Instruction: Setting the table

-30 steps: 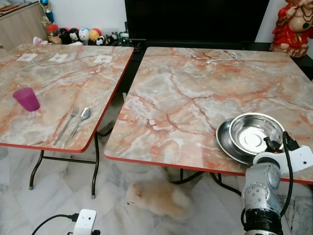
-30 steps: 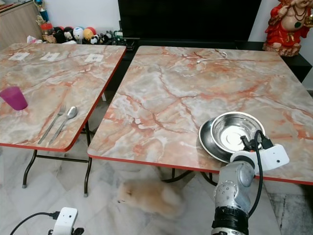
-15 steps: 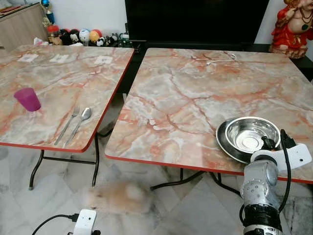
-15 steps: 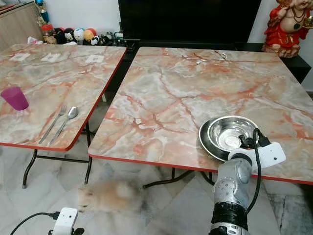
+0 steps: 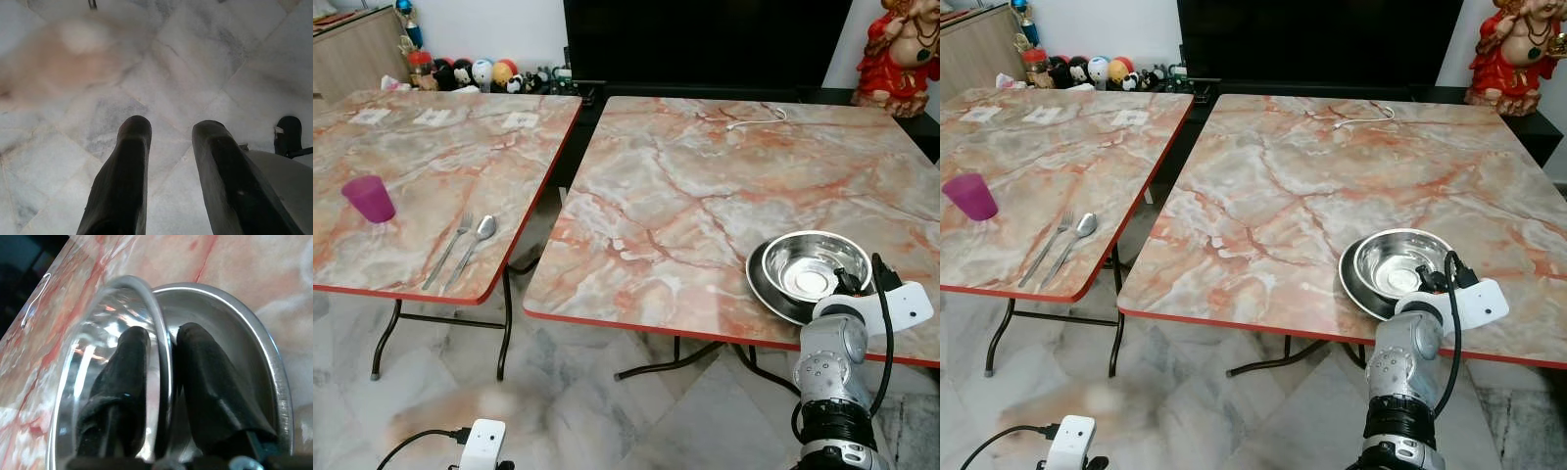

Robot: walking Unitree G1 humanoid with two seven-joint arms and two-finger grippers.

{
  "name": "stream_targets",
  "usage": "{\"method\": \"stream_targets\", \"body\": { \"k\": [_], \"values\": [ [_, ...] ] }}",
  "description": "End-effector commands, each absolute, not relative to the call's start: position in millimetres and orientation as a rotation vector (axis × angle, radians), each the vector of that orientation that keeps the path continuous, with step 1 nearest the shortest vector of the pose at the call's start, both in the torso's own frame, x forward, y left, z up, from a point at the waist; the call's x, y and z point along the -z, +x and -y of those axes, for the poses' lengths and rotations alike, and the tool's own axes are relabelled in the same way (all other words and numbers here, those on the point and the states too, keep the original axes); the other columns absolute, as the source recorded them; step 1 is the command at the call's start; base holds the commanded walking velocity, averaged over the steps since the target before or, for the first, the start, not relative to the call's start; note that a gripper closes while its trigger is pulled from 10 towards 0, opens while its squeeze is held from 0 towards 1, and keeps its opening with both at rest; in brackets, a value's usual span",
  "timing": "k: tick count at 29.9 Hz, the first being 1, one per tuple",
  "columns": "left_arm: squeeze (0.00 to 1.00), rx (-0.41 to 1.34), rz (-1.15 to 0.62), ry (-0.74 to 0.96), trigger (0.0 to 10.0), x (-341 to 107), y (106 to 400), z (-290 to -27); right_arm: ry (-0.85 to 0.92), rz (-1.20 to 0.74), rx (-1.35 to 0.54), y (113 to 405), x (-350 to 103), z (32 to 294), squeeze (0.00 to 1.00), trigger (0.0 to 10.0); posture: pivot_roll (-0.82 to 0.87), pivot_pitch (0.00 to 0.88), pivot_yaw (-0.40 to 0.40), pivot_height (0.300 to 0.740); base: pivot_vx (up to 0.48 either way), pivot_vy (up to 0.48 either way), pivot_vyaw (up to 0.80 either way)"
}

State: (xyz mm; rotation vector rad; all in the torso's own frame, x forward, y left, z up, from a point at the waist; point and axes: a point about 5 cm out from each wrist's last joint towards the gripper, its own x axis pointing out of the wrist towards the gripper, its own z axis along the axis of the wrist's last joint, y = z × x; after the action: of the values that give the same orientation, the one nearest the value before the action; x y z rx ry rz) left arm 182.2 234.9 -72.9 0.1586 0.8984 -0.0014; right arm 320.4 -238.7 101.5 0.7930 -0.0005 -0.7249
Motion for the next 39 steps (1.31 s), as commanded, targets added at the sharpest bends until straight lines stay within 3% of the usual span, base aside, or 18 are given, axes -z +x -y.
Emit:
{"method": "stream_targets", "body": {
  "k": [1,2,25,39],
  "values": [
    [0.00,-0.011,-0.907,0.164,10.0,73,178,-240,0.801,0.012,0.735,323,-105,241,0.29,10.0,0.10,0.000,0.002,0.740,0.000,0.000,0.00],
    [0.00,-0.011,-0.908,0.164,10.0,73,178,-240,0.803,0.010,0.735,323,-105,241,0.00,10.0,0.10,0.000,0.002,0.740,0.000,0.000,0.00],
    [0.00,-0.010,-0.910,0.164,10.0,74,178,-240,0.784,-0.050,0.688,323,-98,229,0.00,10.0,0.10,0.000,-0.003,0.740,0.000,0.000,0.00],
    [0.00,-0.004,-0.906,0.161,10.0,74,178,-237,0.762,-0.054,0.739,314,-94,235,0.00,10.0,0.09,0.000,-0.005,0.740,0.000,0.000,0.00]
  ]
}}
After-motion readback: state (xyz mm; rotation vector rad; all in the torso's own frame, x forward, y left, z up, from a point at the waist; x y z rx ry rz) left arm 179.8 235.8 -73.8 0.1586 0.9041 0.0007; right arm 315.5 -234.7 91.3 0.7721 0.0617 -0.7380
